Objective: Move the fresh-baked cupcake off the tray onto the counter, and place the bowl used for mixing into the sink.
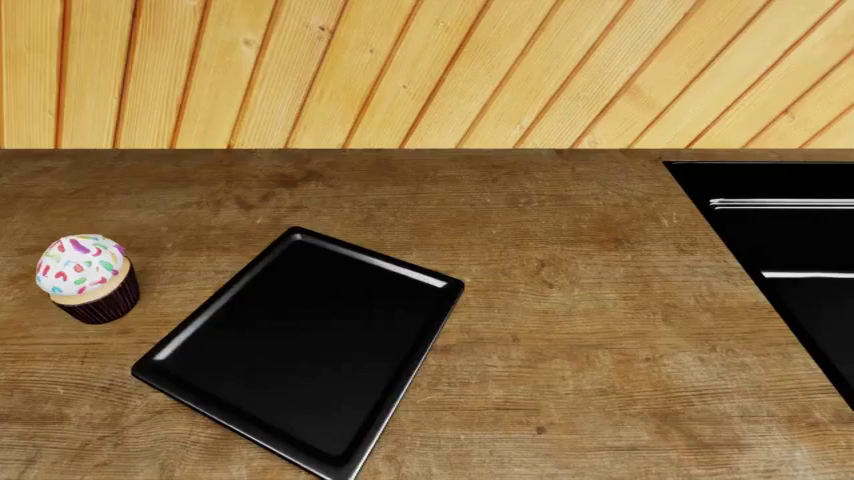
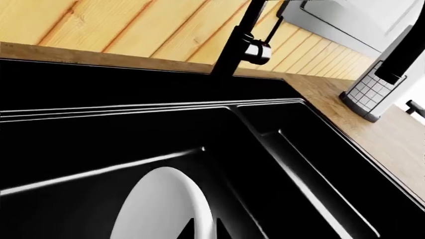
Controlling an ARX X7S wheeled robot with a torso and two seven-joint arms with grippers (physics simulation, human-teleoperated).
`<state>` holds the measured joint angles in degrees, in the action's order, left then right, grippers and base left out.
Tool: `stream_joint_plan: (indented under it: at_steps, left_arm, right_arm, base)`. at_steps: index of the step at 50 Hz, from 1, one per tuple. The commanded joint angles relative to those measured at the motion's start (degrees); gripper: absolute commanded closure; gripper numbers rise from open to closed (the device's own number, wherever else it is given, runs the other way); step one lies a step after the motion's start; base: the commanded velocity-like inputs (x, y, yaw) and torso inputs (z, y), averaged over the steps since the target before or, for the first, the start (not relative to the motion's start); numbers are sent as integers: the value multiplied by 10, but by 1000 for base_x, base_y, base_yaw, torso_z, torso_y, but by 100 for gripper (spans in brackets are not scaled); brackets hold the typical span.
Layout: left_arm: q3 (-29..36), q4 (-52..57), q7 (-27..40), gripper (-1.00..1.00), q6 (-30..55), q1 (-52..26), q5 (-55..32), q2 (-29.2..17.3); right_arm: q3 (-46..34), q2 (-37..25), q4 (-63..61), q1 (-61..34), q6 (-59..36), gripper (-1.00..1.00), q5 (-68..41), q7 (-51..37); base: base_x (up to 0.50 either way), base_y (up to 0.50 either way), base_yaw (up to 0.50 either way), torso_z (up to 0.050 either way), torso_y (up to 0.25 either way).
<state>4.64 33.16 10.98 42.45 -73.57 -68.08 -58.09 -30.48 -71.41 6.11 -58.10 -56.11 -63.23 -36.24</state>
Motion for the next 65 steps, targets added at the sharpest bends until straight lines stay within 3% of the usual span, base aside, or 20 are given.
stream_joint_plan:
  at_steps: [1, 10, 47, 49, 61, 62, 65]
  left_arm:
    - [6, -1, 1, -100, 4, -7, 1, 3]
    - [7, 0, 1, -100, 2, -2, 4, 4]
    - [8, -2, -6, -100, -11, 20, 20, 5]
    - [7, -2, -6, -100, -12, 21, 20, 5]
    - [4, 0, -4, -100, -15, 30, 21, 4]
    - [4, 0, -3, -100, -14, 29, 19, 4]
    - [3, 2, -1, -100, -12, 27, 16, 3]
  right_arm:
    - [17, -15, 17, 57, 35, 100, -20, -22]
    - [21, -22, 16, 126, 71, 100, -58, -30]
    - [5, 16, 37, 164, 91, 100, -59, 1]
    - [-17, 16, 34, 151, 60, 100, -43, 28]
    - [-9, 15, 29, 154, 70, 100, -43, 2]
    - [-13, 15, 27, 150, 66, -100, -38, 17]
    - [-10, 12, 22, 145, 62, -100, -41, 12]
  base:
    - [0, 0, 0, 0, 0]
    - [0, 0, 0, 0, 0]
    - [0, 0, 0, 0, 0]
    - [0, 0, 0, 0, 0]
    - [0, 0, 0, 0, 0]
    - [0, 0, 0, 0, 0]
    - [0, 0, 0, 0, 0]
